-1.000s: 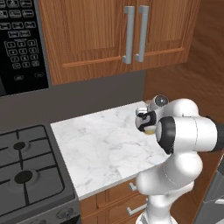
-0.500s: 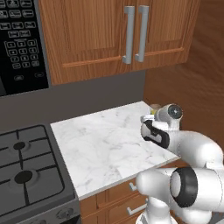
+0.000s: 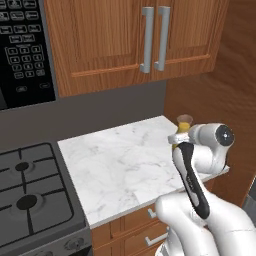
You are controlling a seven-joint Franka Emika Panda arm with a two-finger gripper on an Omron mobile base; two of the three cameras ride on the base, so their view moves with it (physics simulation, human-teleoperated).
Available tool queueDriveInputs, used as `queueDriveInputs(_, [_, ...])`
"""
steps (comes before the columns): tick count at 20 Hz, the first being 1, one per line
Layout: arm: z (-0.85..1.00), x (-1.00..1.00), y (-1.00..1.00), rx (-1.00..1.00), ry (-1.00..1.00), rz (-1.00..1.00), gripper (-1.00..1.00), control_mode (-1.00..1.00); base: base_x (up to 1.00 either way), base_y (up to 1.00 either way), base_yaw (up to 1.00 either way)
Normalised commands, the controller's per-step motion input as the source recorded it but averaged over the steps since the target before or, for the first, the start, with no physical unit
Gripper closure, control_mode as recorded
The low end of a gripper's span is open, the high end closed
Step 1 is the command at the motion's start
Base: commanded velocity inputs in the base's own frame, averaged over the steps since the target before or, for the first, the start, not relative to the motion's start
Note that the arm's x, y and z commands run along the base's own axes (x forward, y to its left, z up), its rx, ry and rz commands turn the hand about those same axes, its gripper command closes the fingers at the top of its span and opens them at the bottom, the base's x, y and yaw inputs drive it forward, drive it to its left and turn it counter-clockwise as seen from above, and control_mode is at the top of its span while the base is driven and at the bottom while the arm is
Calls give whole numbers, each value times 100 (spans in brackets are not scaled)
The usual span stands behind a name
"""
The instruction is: Move the cake and burrito from the top shelf to the second highest shelf to make space. Then, place the pitcher from the counter on the cleared top shelf.
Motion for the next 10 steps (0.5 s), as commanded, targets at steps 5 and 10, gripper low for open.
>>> queueDriveInputs(5, [95,-66,34,-6,0,10,100,-100,0,0,0])
queueDriveInputs(10, [56,-50,16,-9,8,1,100,-100,0,0,0])
